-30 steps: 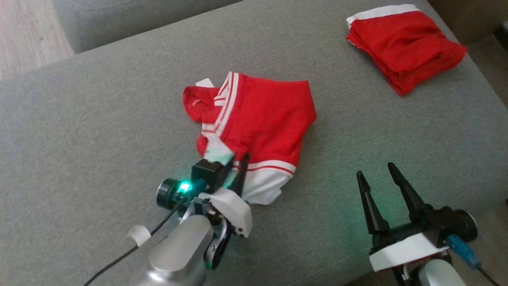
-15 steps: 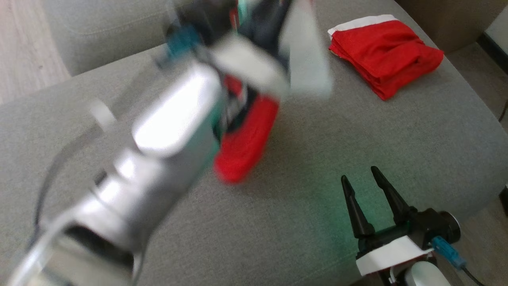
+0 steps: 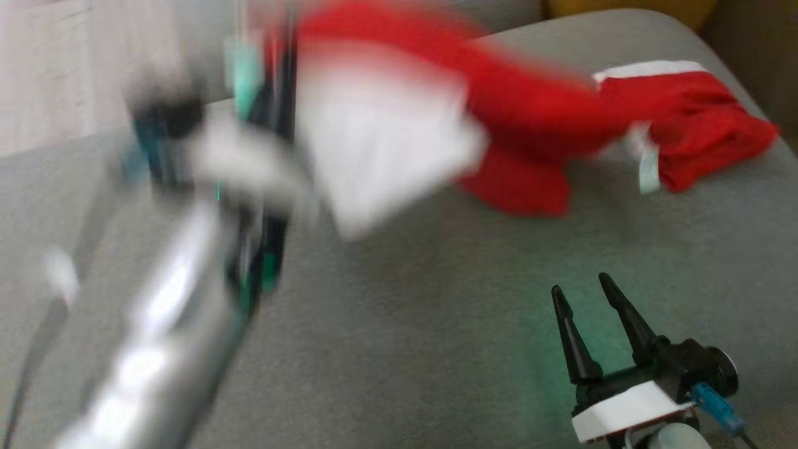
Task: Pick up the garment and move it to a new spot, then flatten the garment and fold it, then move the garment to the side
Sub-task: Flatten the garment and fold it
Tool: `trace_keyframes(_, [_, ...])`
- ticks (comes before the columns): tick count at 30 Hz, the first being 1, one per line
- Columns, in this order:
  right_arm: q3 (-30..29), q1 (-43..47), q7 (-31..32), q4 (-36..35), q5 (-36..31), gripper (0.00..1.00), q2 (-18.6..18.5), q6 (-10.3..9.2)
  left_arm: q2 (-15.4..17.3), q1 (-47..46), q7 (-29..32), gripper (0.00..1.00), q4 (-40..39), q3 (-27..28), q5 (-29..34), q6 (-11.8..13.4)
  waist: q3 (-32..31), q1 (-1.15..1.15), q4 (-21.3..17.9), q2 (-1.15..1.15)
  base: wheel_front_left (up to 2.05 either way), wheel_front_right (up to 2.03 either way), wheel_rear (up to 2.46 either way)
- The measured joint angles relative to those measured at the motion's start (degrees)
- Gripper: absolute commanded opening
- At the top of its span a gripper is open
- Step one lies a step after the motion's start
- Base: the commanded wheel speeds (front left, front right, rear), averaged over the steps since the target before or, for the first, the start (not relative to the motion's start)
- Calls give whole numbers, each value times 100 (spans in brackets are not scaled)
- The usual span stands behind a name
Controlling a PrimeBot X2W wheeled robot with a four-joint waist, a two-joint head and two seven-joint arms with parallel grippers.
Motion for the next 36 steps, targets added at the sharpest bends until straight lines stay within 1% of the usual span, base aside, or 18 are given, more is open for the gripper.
trace_keyframes(2, [-7,-1,0,-16,-1,100,-4,0,200,1022,30,0,83,-140,-101,4,18,0,158,0,0,0,0])
trace_keyframes(4, [-20,-4,0,-42,-1,100,-12,0,307,1827,2,0,252,-191,-218,4,74,-1,301,0,0,0,0])
trace_keyframes(6, [-9,-28,0,-58,-1,100,-20,0,394,2241,-140,0,456,-288,-207,-16,171,0,403,0,0,0,0])
trace_keyframes(7, [-9,-33,0,-59,-1,100,-33,0,402,2310,-241,0,546,-303,-208,-77,222,0,449,0,0,0,0])
trace_keyframes(8, [-14,-38,0,-58,-1,100,-44,0,393,2308,-368,69,623,-307,-207,-141,265,1,498,0,0,0,0])
trace_keyframes(9, [-11,-49,0,-58,-1,100,-60,0,374,2276,-499,100,703,-288,-203,-156,302,0,543,0,0,0,0])
trace_keyframes(11, [-23,-54,0,-55,-1,100,-78,0,337,2187,-735,100,862,-246,-74,-145,351,1,629,0,0,0,0])
trace_keyframes(15, [-33,-55,0,-38,0,100,-87,0,209,2152,-942,100,955,-45,339,7,371,0,804,0,0,0,0])
trace_keyframes(18, [-40,-55,0,-23,0,100,-88,0,108,2317,-947,100,544,369,821,174,355,0,898,0,0,0,0])
trace_keyframes(21, [-47,-55,0,-23,0,100,-87,0,-56,2764,-961,100,112,609,1213,205,331,0,950,0,0,0,0])
trace_keyframes(23, [-44,-55,0,-23,0,100,-87,0,-175,3205,-961,100,53,579,1367,198,315,0,970,0,0,0,0])
trace_keyframes(24, [-42,-55,0,-23,0,100,-86,0,-282,3609,-961,100,94,428,1479,197,313,0,976,0,0,0,0])
trace_keyframes(26, [-31,-55,0,-23,0,100,-83,0,-334,3815,-955,100,254,252,1569,199,328,0,966,0,0,0,0])
trace_keyframes(31, [5,-59,0,-23,7,100,-87,0,-463,3697,-648,100,684,27,1570,189,388,0,858,0,0,0,0])
trace_keyframes(33, [3,-59,0,-23,7,100,-88,0,-481,3648,-623,100,725,11,1568,152,396,0,832,0,0,0,0])
trace_keyframes(36, [-7,-61,0,-22,7,100,-90,0,-495,3479,-425,100,847,-74,1568,141,425,0,758,0,0,0,0])
